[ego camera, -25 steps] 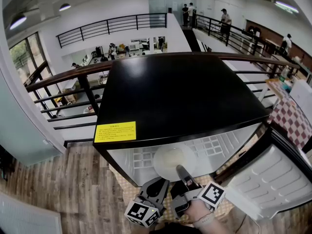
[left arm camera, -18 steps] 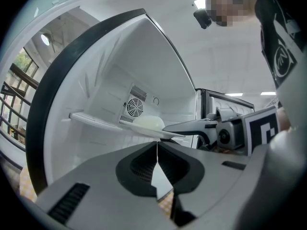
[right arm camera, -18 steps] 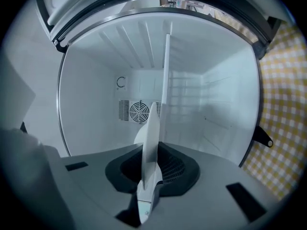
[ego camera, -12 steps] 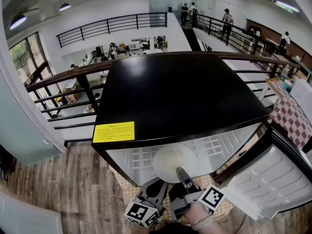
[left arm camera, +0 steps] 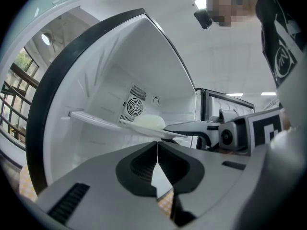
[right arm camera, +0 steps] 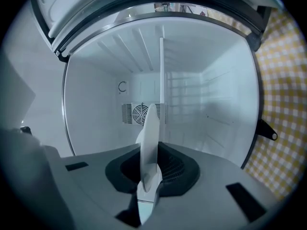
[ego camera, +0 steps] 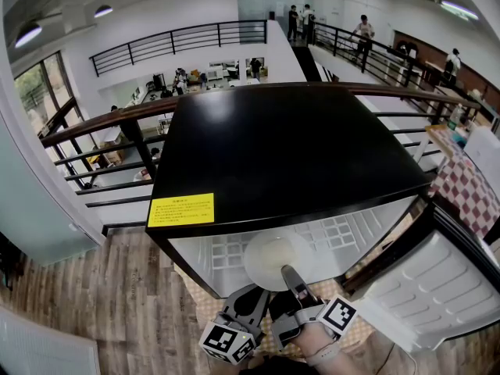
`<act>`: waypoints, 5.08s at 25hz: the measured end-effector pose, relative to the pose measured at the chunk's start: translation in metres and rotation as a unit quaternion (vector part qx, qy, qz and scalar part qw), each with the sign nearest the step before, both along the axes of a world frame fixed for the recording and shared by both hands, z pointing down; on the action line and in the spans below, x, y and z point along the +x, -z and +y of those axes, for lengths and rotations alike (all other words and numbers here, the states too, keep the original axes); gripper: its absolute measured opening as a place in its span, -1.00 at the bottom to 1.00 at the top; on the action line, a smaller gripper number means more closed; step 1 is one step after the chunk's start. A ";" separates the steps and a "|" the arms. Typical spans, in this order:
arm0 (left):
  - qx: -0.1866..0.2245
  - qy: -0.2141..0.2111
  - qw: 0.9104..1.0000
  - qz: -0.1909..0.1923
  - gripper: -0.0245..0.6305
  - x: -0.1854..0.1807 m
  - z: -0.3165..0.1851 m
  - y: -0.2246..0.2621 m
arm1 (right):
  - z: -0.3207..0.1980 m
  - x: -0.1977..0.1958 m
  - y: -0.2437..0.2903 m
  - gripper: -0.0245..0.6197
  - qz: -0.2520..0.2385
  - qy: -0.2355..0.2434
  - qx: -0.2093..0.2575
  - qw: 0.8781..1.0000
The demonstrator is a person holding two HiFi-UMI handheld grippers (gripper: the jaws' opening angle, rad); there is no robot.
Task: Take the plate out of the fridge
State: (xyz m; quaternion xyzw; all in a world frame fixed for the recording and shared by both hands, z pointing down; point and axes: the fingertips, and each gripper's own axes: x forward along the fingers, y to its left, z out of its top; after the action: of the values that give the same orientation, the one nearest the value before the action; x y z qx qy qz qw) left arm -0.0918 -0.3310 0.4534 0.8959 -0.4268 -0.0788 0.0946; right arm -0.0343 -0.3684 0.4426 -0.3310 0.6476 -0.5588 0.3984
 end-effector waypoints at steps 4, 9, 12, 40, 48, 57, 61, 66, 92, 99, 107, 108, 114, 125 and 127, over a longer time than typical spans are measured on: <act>0.000 0.002 1.000 0.001 -0.89 -0.001 0.002 0.000 | 0.001 0.000 -0.001 -0.75 0.000 0.000 -0.005 1.000; 0.000 0.004 1.000 -0.001 -0.89 -0.004 0.005 0.000 | 0.006 0.002 -0.001 -0.76 -0.004 0.000 -0.009 1.000; -0.002 0.005 1.000 -0.002 -0.89 -0.006 0.007 -0.002 | 0.009 0.003 -0.002 -0.76 -0.004 0.002 -0.009 1.000; -0.013 -0.020 1.000 0.000 -0.89 -0.020 0.065 -0.018 | 0.078 0.010 -0.010 -0.76 0.012 -0.021 0.000 1.000; -0.019 0.001 1.000 0.000 -0.89 -0.029 0.074 -0.025 | 0.090 0.007 -0.020 -0.76 0.010 -0.011 0.001 1.000; -0.017 0.021 1.000 -0.003 -0.89 -0.033 0.095 -0.026 | 0.103 0.006 -0.030 -0.76 0.003 0.007 -0.005 1.000; -0.021 0.034 0.999 -0.006 -0.89 -0.034 0.109 -0.027 | 0.116 0.008 -0.034 -0.76 0.003 0.014 -0.011 1.000; -0.017 0.044 0.999 -0.005 -0.89 -0.030 0.121 -0.023 | 0.129 0.016 -0.035 -0.76 0.006 0.017 -0.013 1.000; -0.012 0.058 0.998 -0.008 -0.89 0.007 0.194 -0.012 | 0.206 0.056 -0.044 -0.76 -0.004 0.024 -0.028 0.999; -0.012 0.063 0.998 -0.006 -0.89 0.020 0.217 -0.010 | 0.231 0.068 -0.046 -0.76 -0.003 0.034 -0.029 0.999; -0.009 0.076 0.997 -0.005 -0.89 0.035 0.252 -0.010 | 0.263 0.086 -0.050 -0.76 -0.003 0.042 -0.031 0.999; -0.011 0.079 0.997 -0.004 -0.89 0.036 0.257 -0.011 | 0.267 0.088 -0.050 -0.76 -0.004 0.044 -0.032 0.999; -0.016 0.094 0.995 0.002 -0.89 0.039 0.277 -0.014 | 0.282 0.097 -0.057 -0.76 -0.001 0.057 -0.036 0.998; -0.015 0.093 0.996 -0.008 -0.89 0.045 0.284 -0.010 | 0.291 0.104 -0.055 -0.76 -0.007 0.052 -0.034 0.998; -0.014 0.088 0.996 -0.006 -0.89 0.046 0.284 -0.011 | 0.292 0.107 -0.056 -0.76 -0.004 0.048 -0.033 0.998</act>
State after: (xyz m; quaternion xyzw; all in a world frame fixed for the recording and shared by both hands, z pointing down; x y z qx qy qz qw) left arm -0.0456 -0.0474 0.4645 0.8537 -0.5061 -0.0753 0.0970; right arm 0.0725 -0.0767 0.4987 -0.3101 0.6422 -0.5997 0.3630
